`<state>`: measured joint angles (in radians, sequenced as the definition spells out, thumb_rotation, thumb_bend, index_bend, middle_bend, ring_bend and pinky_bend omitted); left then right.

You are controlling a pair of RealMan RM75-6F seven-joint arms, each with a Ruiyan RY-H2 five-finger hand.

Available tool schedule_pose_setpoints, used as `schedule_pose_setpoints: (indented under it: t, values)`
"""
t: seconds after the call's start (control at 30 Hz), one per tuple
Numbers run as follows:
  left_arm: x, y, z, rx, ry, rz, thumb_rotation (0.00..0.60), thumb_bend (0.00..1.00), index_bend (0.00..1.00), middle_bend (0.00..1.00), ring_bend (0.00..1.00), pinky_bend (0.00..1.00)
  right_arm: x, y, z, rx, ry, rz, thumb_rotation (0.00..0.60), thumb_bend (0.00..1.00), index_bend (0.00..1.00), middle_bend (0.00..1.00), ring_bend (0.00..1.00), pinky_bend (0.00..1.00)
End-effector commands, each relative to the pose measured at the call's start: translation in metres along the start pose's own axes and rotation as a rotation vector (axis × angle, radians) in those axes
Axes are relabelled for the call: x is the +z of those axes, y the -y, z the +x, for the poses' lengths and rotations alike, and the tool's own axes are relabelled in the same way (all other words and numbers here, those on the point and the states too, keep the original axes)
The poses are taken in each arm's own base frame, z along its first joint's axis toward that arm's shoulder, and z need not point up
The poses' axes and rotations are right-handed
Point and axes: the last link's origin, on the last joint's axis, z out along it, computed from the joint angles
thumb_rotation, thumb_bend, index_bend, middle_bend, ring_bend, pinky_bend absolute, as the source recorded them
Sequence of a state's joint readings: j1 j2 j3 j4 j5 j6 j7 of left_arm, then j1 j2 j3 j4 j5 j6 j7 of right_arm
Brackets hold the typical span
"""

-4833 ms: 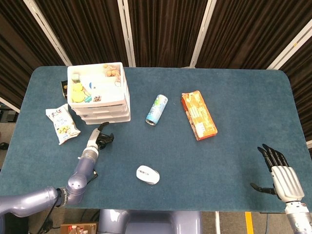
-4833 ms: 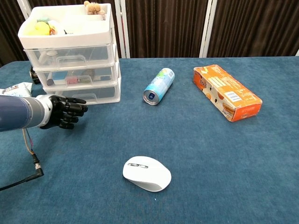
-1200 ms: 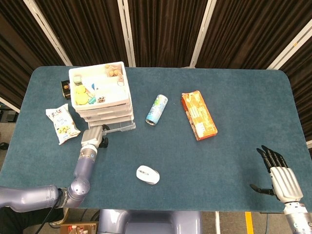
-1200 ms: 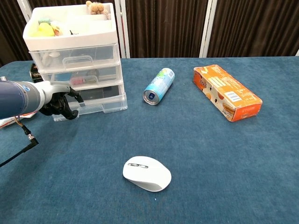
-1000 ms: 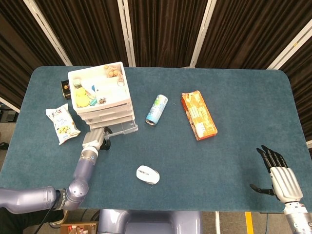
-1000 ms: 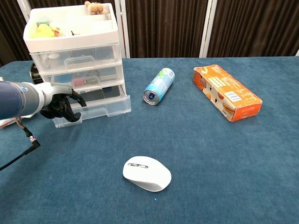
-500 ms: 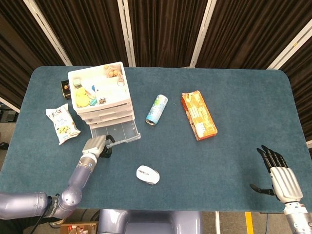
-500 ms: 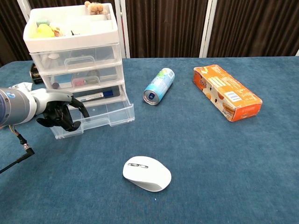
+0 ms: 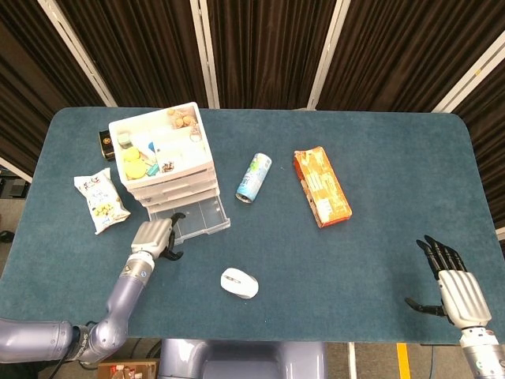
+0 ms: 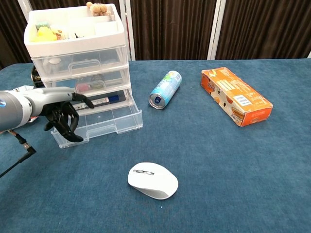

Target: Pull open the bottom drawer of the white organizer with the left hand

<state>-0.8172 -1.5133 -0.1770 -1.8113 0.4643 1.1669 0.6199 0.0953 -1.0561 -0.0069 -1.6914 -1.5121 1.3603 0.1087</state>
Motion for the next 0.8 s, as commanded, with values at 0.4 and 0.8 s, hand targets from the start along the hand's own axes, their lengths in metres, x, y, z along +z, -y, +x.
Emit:
schedule_pose_setpoints:
  t: [0.4,0.8]
  values:
    - [-0.073,0.074,0.015,0.241,-0.317,-0.091,0.6,0.08,0.08,0.03,0.0,0.15,0.002,-0.003,0.003,-0.01,-0.019,-0.018,0.6,0.11,0.0,0.0,0.0,0.06]
    - [-0.152,0.166,0.022,0.263,-0.472,-0.026,0.6,0.08,0.06,0.0,0.0,0.13,0.002,-0.005,0.001,-0.045,-0.034,-0.036,0.6,0.11,0.0,0.0,0.0,0.06]
